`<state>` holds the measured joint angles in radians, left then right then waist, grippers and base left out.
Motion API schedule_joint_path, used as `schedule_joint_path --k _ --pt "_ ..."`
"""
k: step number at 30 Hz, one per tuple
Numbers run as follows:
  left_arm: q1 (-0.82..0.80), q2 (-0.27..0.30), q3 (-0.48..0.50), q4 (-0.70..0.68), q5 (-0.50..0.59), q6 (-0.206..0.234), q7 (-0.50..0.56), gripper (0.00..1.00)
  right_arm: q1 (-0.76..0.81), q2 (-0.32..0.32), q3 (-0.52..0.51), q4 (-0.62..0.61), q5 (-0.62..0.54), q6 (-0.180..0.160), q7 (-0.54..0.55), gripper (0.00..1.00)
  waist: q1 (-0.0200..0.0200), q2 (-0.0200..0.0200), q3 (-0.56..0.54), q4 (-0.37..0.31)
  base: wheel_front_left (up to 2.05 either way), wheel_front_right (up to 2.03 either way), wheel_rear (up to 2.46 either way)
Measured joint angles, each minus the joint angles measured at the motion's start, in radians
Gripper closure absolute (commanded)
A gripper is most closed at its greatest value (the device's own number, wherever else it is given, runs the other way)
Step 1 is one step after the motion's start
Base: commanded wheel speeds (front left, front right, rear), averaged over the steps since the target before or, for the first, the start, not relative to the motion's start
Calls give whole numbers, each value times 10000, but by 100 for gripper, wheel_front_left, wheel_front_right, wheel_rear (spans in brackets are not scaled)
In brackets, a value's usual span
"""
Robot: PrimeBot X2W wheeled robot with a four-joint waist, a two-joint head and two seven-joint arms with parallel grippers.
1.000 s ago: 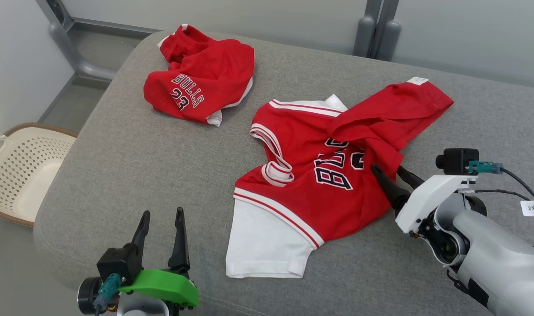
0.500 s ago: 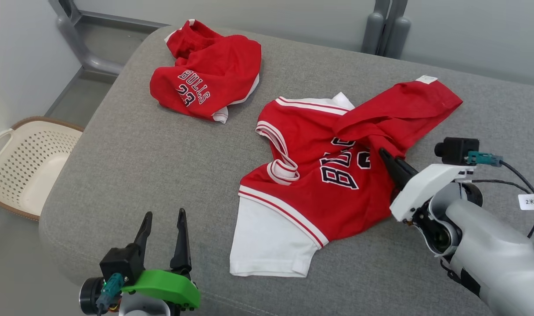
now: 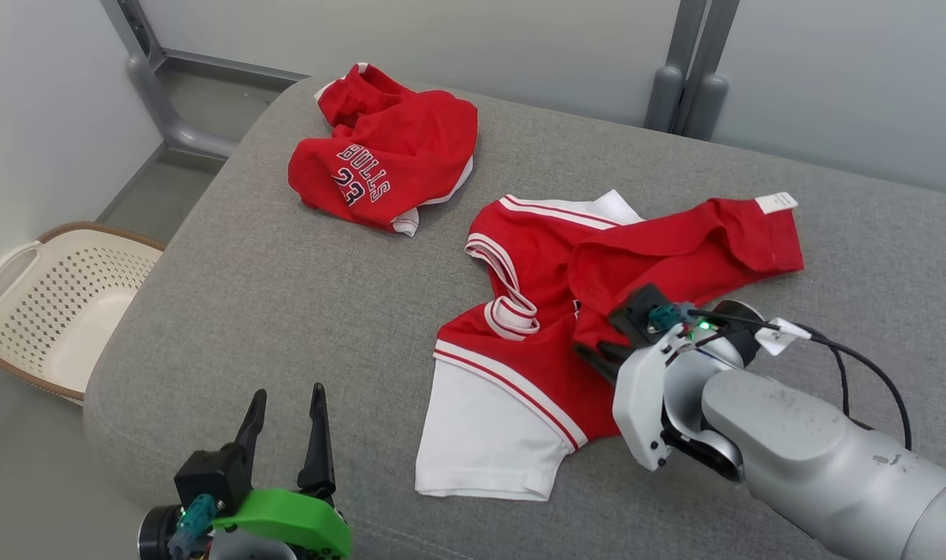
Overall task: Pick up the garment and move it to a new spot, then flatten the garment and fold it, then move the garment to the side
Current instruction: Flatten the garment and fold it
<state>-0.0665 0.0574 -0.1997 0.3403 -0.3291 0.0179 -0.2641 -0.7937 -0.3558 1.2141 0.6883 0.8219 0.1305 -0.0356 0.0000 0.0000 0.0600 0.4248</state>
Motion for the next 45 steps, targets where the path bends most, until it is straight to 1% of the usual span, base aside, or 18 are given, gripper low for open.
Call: schedule_joint_path --k 1,2,3,4,9,14,17,21,23,26,30,33,38,45 --pt "6 0 -2 4 -19 0 0 0 -1 42 134 -48 -169 2 174 100 0 0 -9 18 0 0 0" --pt "10 -2 -10 13 -36 0 0 0 -3 79 215 -75 -282 2 293 76 0 0 -14 31 0 0 0" --pt "15 -2 -13 21 -40 0 0 0 -2 102 263 -84 -337 2 364 2 0 0 -16 37 0 0 0" --pt "20 -4 -23 33 -46 0 0 0 13 121 311 -94 -374 2 435 0 0 0 -17 40 0 0 0" --pt "86 -4 25 46 -136 44 0 0 362 117 180 -40 -345 2 316 0 0 0 -68 -73 0 0 0" --pt "161 36 79 46 -146 59 0 0 764 -270 -326 -573 -161 4 13 0 0 0 -144 -390 0 0 0" --pt "199 100 113 40 -205 82 0 0 1059 -671 -926 -1108 -107 2 -167 0 0 0 -215 -646 0 0 0" --pt "207 104 56 19 -205 84 0 0 2068 -1127 -1662 -2387 439 8 -190 0 0 0 -320 -975 0 0 0" --pt "209 125 48 4 -205 86 2 0 2451 -1572 -2355 -2805 479 8 -343 0 0 0 -367 -1104 0 0 0" --pt "213 163 29 -8 -205 90 2 0 3179 -1875 -3350 -3010 581 0 -495 0 0 0 -426 -1200 0 0 0" --pt "212 165 -40 -6 -217 90 4 0 3877 -1741 -4186 -3074 460 0 -558 0 0 0 -395 -1146 0 0 0" --pt "196 165 -94 15 -232 88 8 0 3999 -1375 -4512 -3106 234 0 -422 0 0 0 -331 -1045 0 0 0" --pt "126 155 -165 56 -265 88 19 0 3718 -965 -4564 -2777 8 0 184 0 0 0 -202 -821 0 0 0" --pt "41 109 -238 153 -324 92 19 0 2907 -788 -4232 -2000 -58 0 734 0 0 0 18 -367 0 0 0"
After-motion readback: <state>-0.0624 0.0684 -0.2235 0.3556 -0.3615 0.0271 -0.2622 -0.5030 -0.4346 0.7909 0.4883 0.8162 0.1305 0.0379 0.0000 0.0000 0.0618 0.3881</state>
